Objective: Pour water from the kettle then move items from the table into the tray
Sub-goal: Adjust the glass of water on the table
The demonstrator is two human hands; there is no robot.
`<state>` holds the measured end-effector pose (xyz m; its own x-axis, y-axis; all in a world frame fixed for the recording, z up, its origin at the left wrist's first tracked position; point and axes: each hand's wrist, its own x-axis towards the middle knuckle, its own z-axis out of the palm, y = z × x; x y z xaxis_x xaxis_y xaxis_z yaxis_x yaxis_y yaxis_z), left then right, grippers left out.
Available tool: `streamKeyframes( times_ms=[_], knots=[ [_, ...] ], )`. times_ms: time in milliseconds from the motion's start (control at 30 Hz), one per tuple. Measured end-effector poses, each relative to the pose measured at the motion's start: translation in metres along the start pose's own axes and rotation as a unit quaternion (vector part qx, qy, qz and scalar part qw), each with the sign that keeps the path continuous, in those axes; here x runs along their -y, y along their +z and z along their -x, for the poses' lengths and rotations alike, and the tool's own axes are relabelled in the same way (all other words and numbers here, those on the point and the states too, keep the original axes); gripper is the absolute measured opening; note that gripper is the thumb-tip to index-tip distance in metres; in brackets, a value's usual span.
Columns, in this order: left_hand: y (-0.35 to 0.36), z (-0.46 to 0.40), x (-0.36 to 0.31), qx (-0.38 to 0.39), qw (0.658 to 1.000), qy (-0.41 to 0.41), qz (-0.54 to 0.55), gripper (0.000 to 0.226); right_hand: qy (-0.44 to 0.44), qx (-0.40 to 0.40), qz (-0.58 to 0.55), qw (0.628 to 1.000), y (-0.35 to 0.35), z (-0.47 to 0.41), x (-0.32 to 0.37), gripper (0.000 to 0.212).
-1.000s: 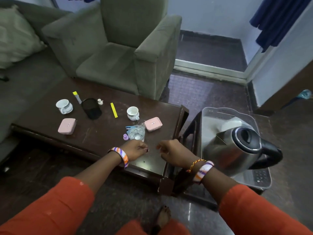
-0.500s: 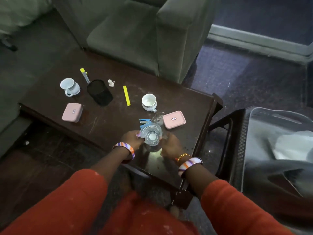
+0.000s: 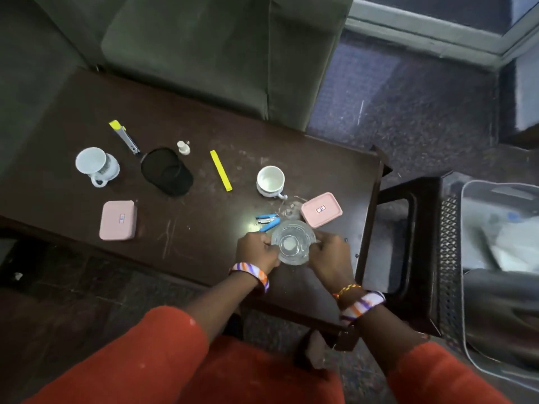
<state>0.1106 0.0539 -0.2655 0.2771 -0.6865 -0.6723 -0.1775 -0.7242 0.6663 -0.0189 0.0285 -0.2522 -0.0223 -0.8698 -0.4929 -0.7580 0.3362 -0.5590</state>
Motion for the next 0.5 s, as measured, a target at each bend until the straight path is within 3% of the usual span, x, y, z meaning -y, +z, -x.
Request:
streamKeyframes(
  times_ms=[100,267,400,500],
  knots=[
    [-0.025,-0.002,-0.005,0.003,1.000,0.018,0.009,0.017,-0.024,-0.019,0.020,0.999,-0.001,0.006,0.023,0.033],
    [-0.072,-0.018,-0.003,-0.029,0.998,0.043,0.035,0.024,-0.050,-0.003,-0.002,0.999,0.019,0.002,0.075,0.017],
    [-0.110,-0.037,0.001,-0.068,0.998,0.012,0.016,0.013,-0.077,0.038,0.008,0.996,0.050,-0.018,0.113,0.023],
    [-0.134,-0.065,0.011,-0.092,0.995,-0.020,0.031,0.019,-0.068,0.055,0.024,0.996,0.074,-0.037,0.138,0.029]
  ],
)
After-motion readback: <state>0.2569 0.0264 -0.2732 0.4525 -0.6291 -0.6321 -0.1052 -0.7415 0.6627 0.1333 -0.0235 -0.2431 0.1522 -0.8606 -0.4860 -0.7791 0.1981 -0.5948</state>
